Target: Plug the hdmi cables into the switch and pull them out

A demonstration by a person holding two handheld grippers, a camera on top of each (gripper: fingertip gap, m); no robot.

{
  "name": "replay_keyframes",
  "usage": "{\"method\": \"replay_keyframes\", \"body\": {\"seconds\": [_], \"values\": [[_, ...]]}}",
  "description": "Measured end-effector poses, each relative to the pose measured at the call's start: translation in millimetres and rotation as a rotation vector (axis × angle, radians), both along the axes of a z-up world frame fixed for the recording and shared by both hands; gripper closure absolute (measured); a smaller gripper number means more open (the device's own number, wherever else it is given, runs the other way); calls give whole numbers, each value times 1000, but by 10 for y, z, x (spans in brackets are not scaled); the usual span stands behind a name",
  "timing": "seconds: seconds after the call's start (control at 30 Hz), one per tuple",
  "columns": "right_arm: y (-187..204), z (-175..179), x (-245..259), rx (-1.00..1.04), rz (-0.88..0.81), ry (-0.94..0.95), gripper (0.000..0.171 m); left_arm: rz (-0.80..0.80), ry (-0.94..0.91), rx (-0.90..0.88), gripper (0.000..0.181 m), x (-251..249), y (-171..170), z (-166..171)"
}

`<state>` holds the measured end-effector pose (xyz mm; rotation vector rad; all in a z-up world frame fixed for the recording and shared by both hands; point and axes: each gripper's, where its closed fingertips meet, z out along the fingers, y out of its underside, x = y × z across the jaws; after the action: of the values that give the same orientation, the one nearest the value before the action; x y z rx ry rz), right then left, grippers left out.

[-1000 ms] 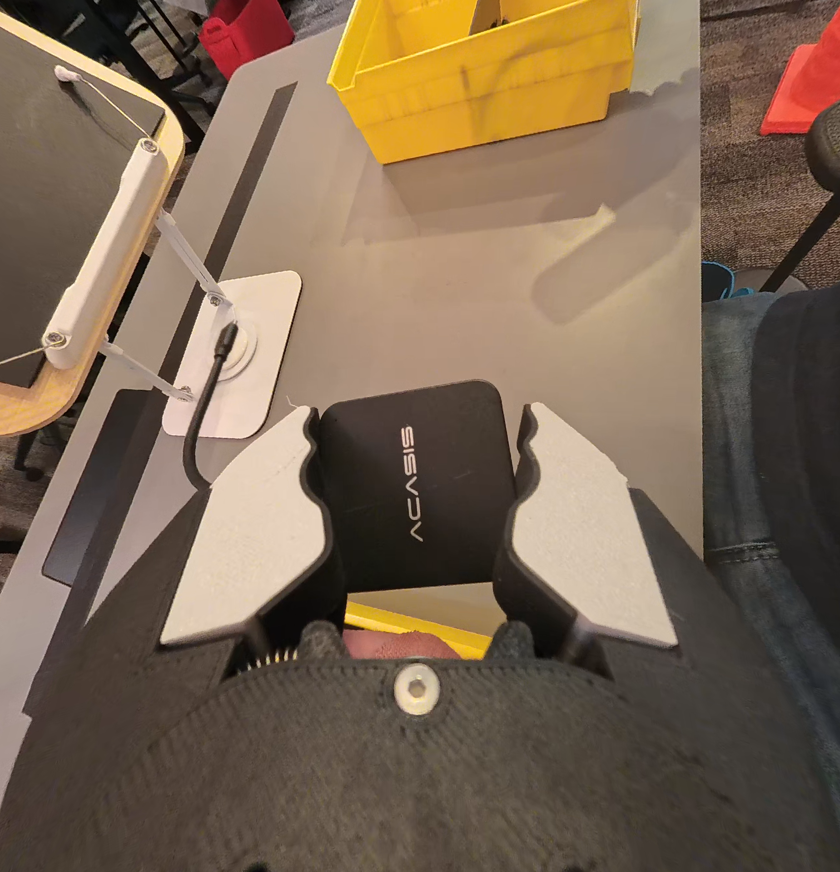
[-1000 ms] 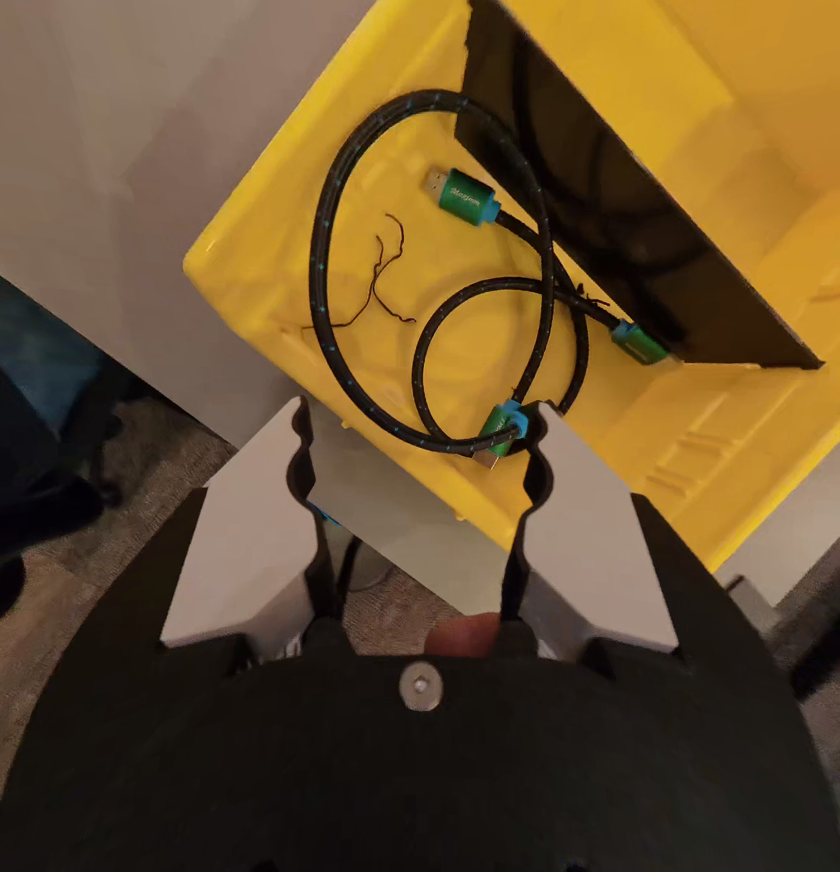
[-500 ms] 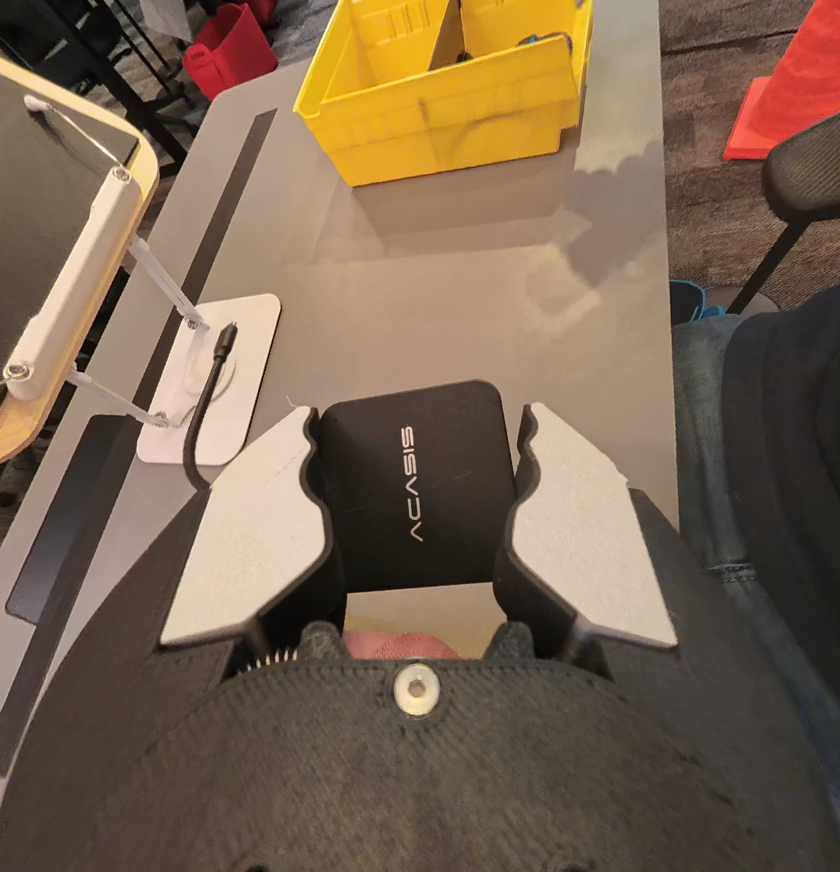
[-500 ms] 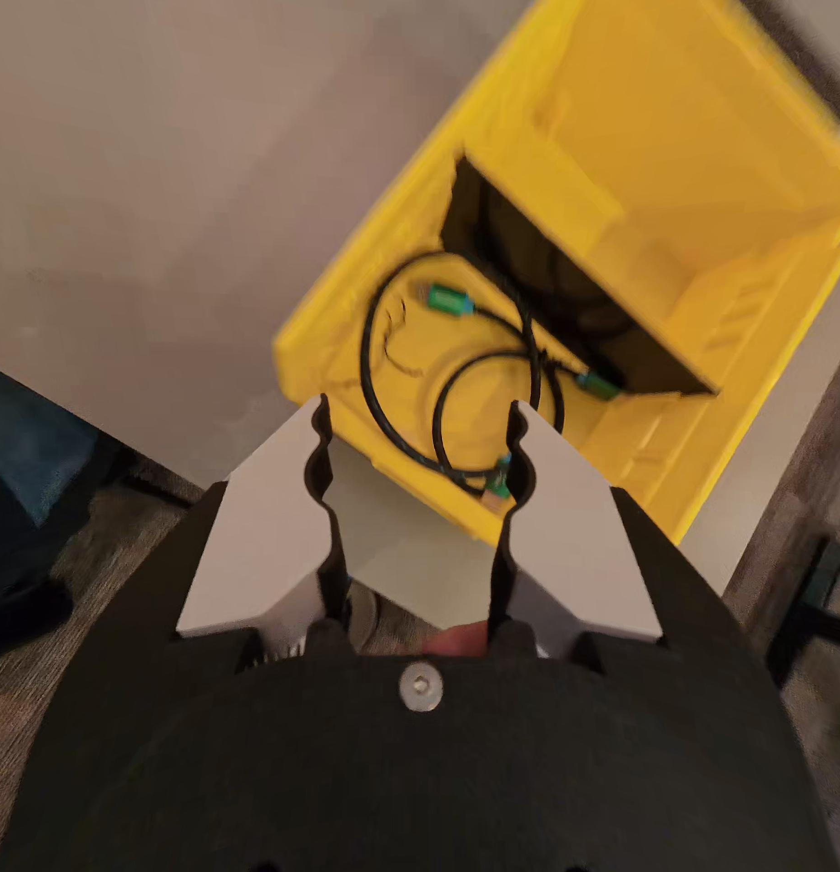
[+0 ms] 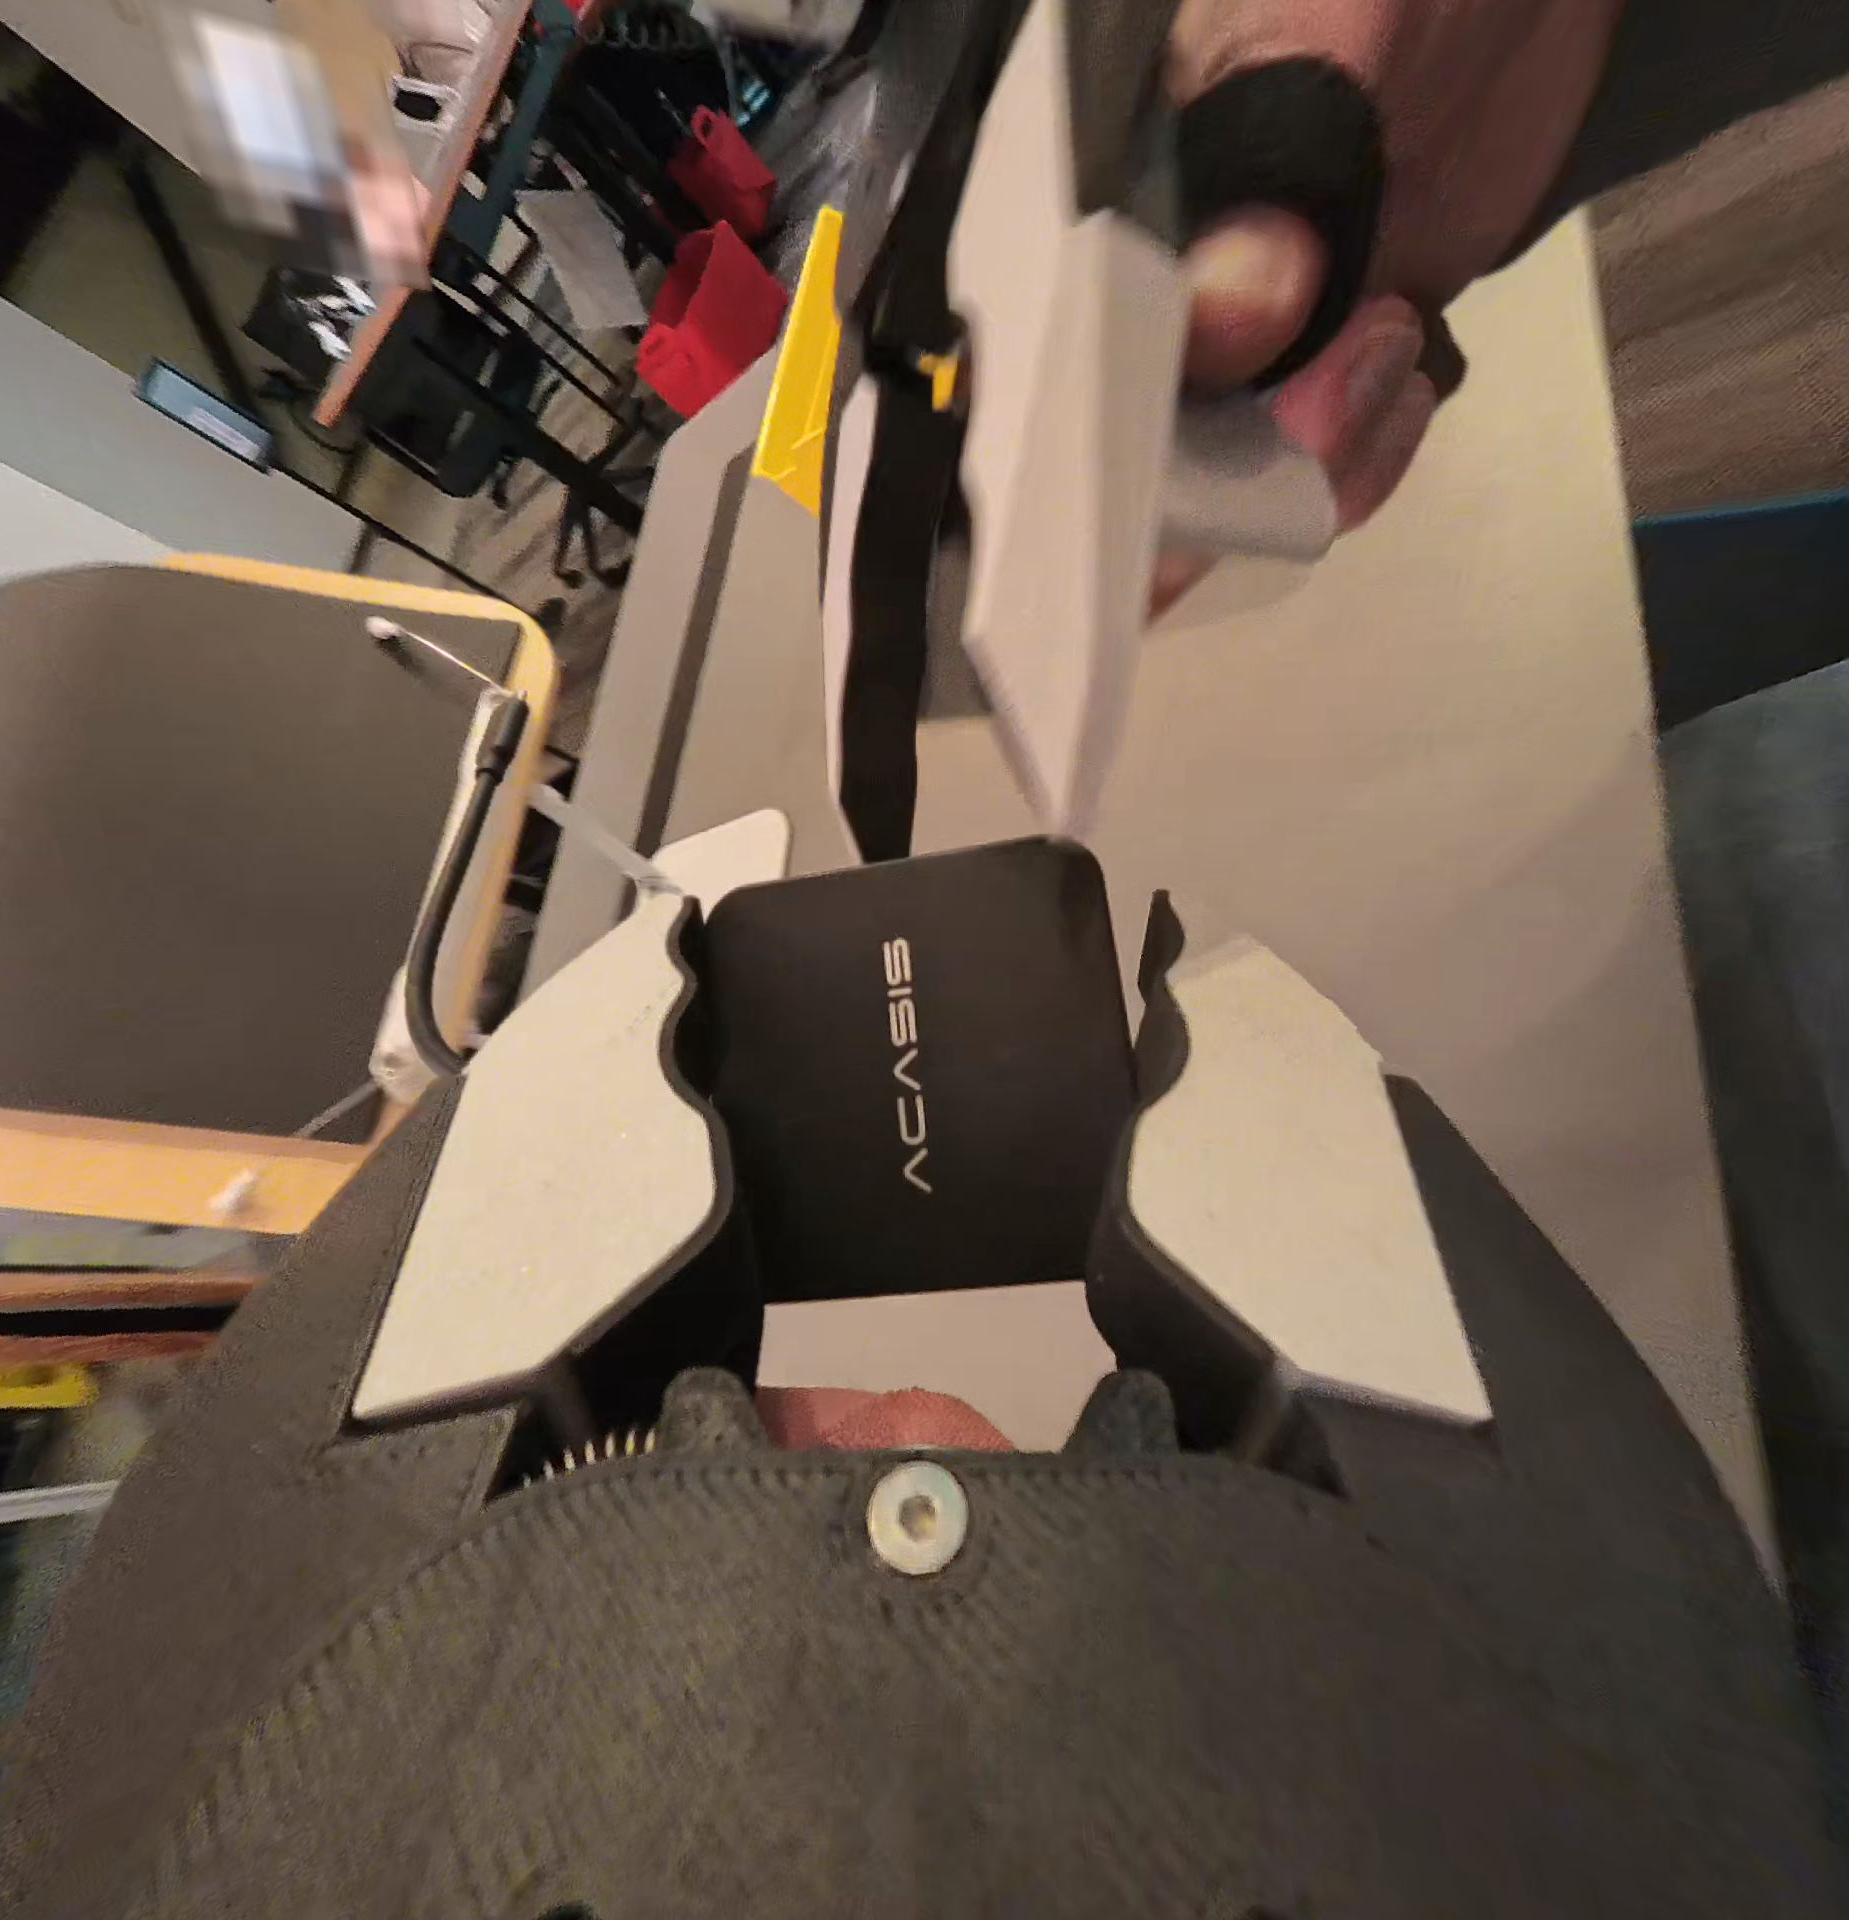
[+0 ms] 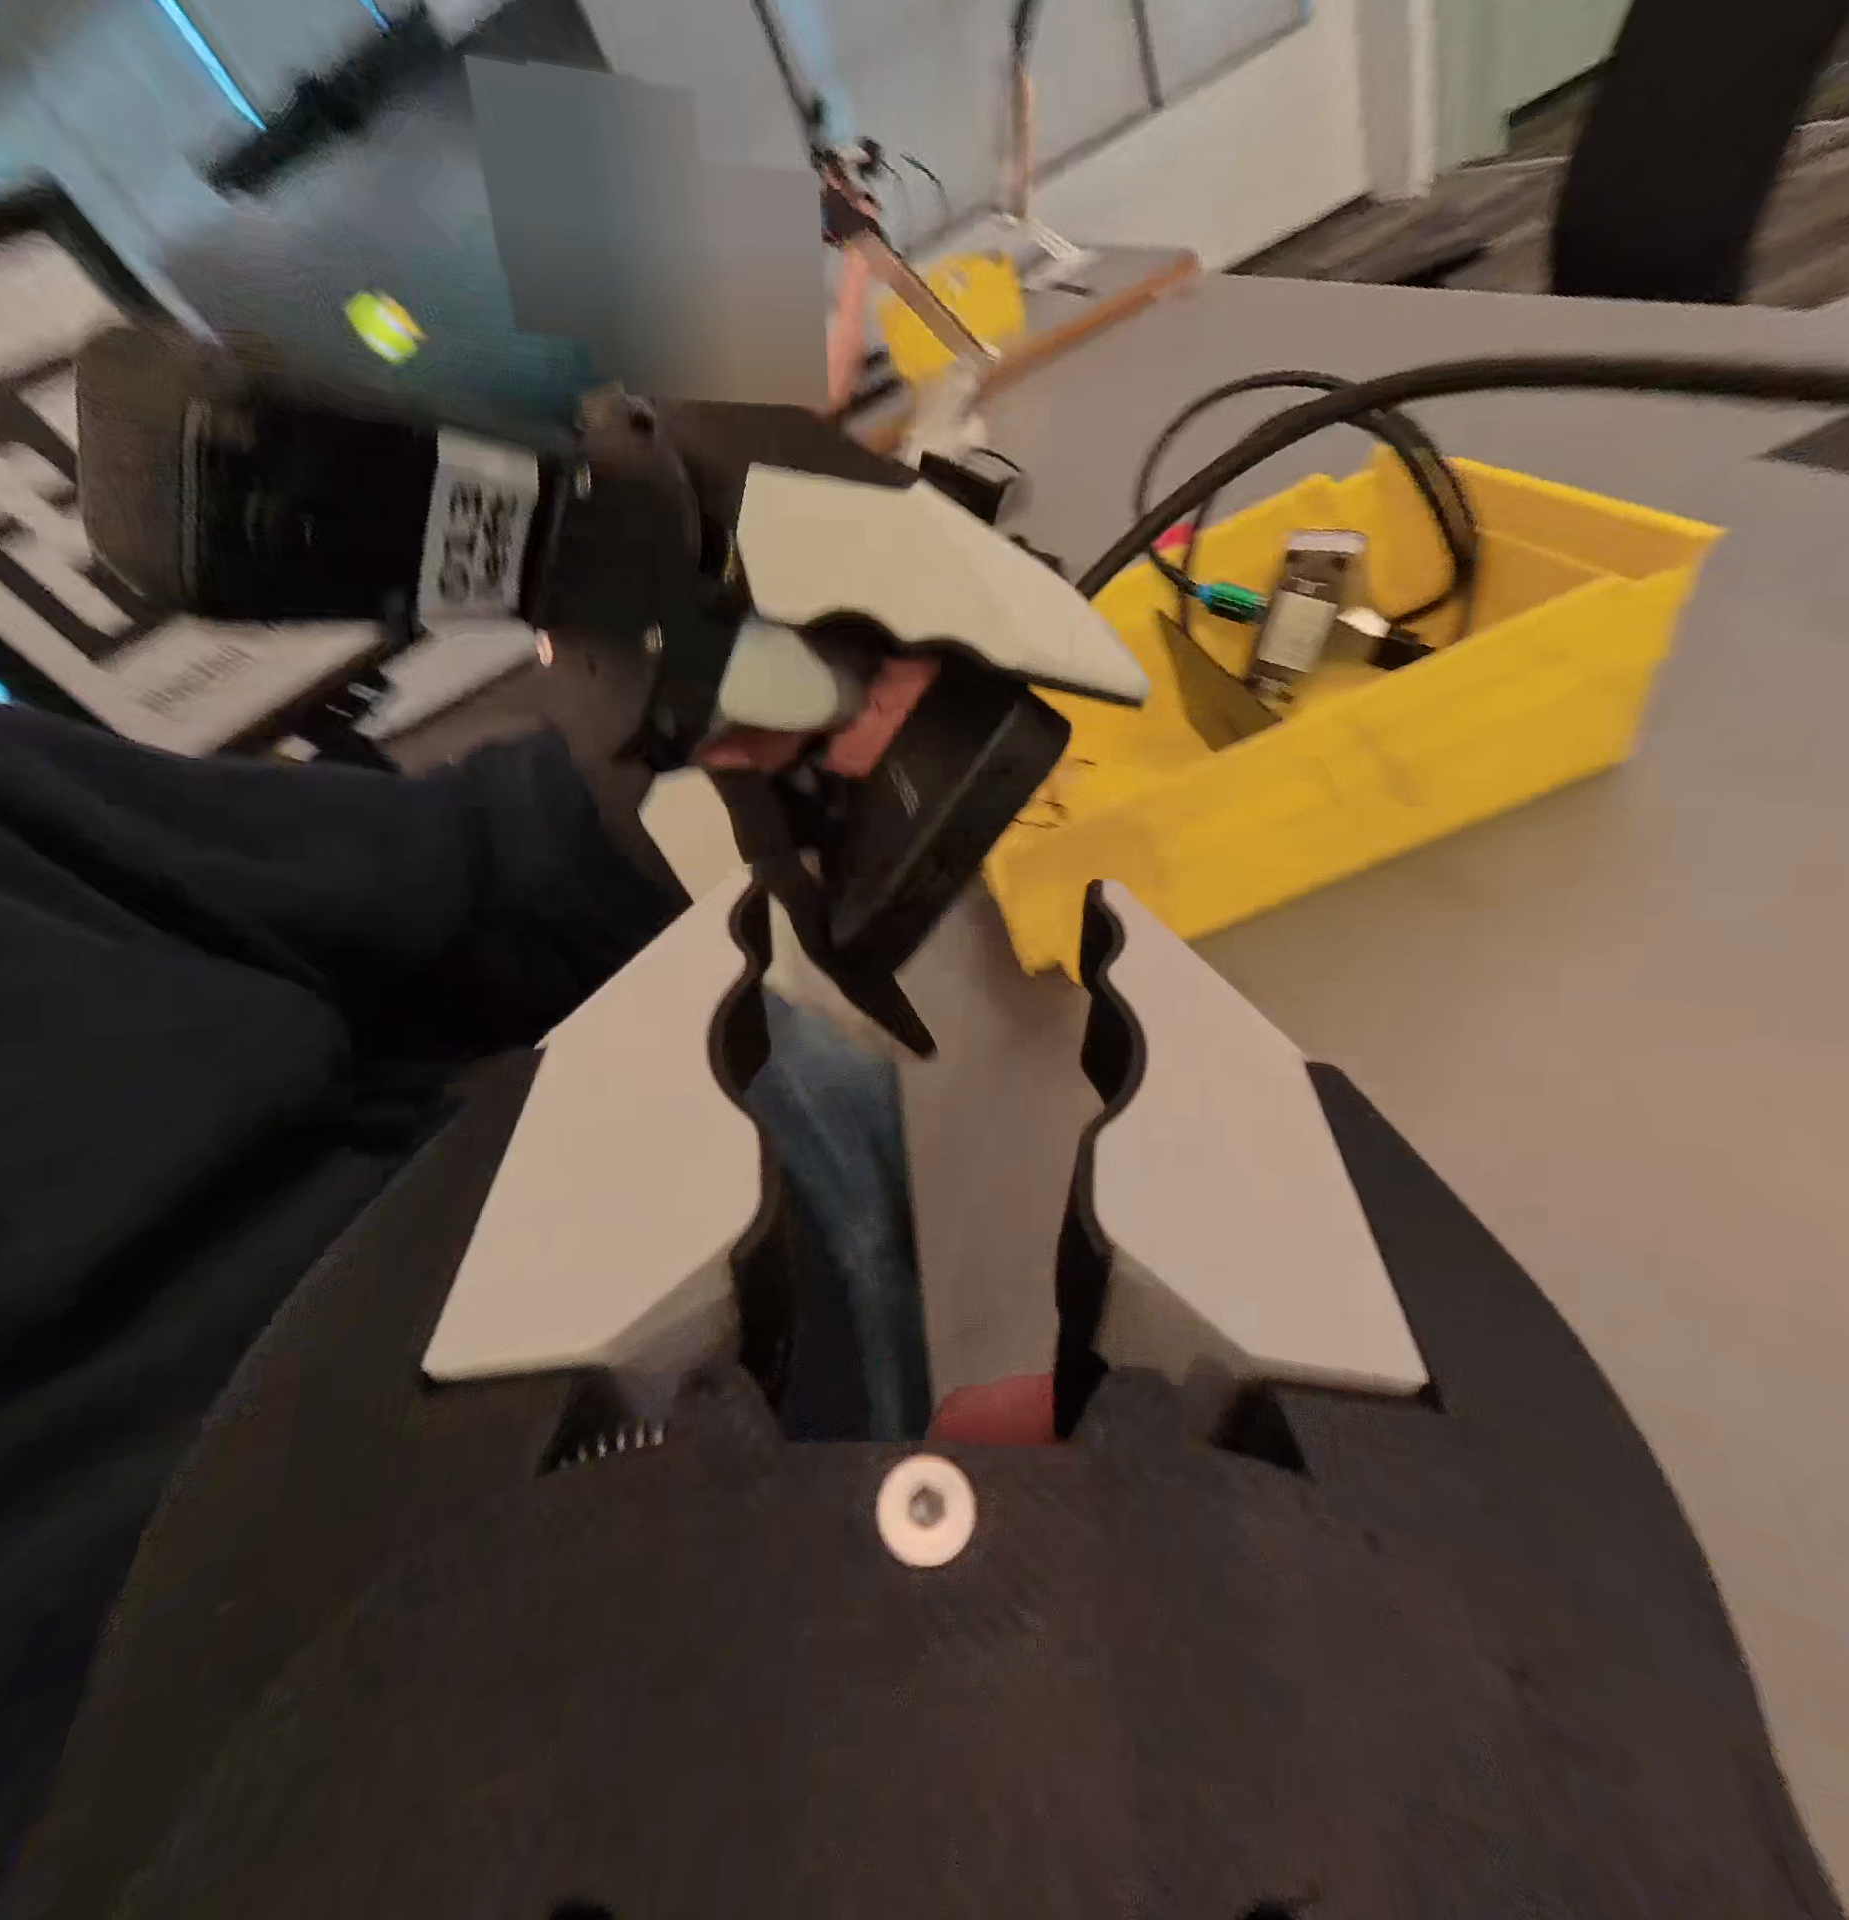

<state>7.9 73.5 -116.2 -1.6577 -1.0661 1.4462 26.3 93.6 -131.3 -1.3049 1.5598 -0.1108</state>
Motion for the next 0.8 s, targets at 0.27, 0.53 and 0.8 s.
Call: {"method": "replay_keyframes", "body": {"seconds": [0.27, 0.53, 0.8], "values": [[103, -81, -77, 5, -14, 8, 159, 68, 107, 346, 103, 78, 104, 17], [553, 184, 852, 171, -247, -82, 159, 148, -57, 317, 146, -45, 215, 334], [1450, 179, 2804, 212, -720, -318, 160, 221, -135, 269, 181, -280, 402, 440]]}}
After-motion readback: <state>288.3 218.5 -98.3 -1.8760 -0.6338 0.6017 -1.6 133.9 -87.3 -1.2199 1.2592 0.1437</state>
